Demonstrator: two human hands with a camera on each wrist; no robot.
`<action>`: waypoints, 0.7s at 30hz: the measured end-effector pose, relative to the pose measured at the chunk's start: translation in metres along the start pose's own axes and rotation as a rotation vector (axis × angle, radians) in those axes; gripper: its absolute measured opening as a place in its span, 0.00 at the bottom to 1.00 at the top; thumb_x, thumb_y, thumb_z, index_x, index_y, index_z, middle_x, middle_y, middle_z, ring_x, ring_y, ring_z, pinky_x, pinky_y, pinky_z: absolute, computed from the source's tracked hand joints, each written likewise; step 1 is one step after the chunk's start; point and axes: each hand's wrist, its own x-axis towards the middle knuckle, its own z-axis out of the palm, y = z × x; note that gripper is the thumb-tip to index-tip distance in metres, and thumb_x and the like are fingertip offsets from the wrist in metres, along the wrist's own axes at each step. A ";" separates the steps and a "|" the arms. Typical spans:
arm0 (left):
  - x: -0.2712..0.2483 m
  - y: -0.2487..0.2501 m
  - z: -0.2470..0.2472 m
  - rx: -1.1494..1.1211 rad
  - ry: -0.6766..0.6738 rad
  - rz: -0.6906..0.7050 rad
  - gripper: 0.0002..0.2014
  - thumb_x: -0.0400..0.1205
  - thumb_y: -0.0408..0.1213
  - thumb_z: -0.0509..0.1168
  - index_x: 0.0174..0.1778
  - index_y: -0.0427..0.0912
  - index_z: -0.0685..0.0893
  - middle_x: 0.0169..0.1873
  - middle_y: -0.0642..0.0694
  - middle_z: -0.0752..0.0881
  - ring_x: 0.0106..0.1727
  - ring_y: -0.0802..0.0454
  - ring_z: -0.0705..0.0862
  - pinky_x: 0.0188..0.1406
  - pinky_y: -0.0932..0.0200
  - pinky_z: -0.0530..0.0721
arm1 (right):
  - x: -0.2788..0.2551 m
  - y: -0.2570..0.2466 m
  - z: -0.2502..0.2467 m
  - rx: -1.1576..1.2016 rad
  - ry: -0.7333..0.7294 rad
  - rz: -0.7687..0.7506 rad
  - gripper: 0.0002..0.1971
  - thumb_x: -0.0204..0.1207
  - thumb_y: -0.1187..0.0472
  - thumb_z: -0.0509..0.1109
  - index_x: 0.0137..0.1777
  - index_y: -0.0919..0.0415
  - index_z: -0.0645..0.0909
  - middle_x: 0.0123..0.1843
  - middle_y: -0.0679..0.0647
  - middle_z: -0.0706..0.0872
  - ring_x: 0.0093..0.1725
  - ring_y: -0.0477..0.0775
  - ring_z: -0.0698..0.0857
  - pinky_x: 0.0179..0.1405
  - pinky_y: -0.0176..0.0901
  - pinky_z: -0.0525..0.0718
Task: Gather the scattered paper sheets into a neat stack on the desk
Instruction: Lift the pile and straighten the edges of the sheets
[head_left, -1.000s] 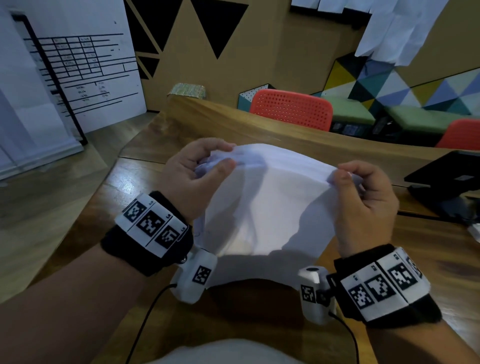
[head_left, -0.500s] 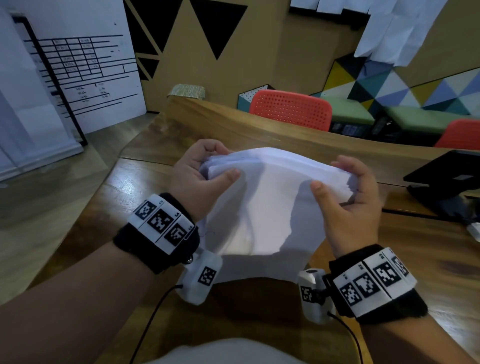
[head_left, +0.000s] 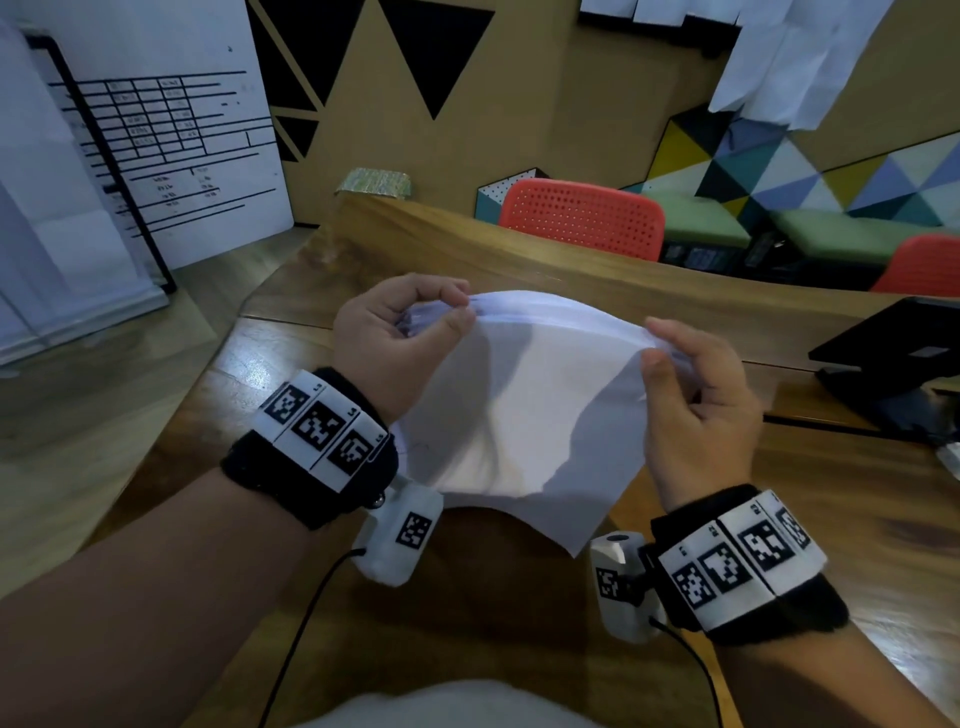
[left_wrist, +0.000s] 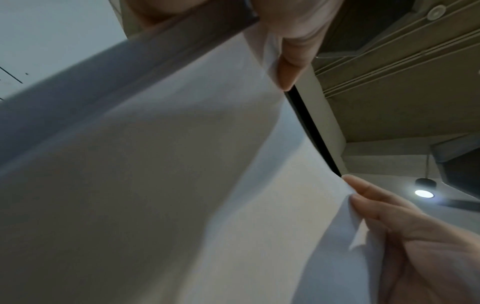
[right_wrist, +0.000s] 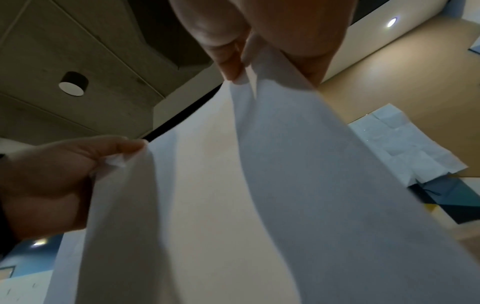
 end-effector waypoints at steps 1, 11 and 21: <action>0.001 -0.001 -0.001 -0.002 0.001 -0.016 0.04 0.68 0.36 0.72 0.32 0.51 0.85 0.34 0.64 0.90 0.41 0.67 0.87 0.42 0.72 0.82 | 0.001 0.003 -0.002 0.012 0.007 0.000 0.13 0.75 0.53 0.66 0.49 0.28 0.81 0.51 0.37 0.80 0.49 0.47 0.83 0.48 0.38 0.83; -0.006 -0.026 -0.014 0.097 -0.084 -0.261 0.20 0.60 0.42 0.81 0.46 0.51 0.85 0.34 0.56 0.90 0.39 0.61 0.88 0.32 0.68 0.84 | -0.002 0.015 0.003 0.468 -0.137 0.507 0.17 0.71 0.68 0.73 0.51 0.45 0.80 0.48 0.47 0.89 0.52 0.54 0.89 0.47 0.44 0.89; -0.006 -0.016 -0.014 -0.175 -0.213 -0.250 0.22 0.53 0.41 0.75 0.45 0.53 0.86 0.35 0.58 0.91 0.38 0.61 0.88 0.36 0.66 0.85 | 0.010 0.011 -0.007 0.591 -0.328 0.470 0.26 0.34 0.51 0.88 0.35 0.48 0.85 0.33 0.46 0.90 0.34 0.49 0.89 0.31 0.42 0.87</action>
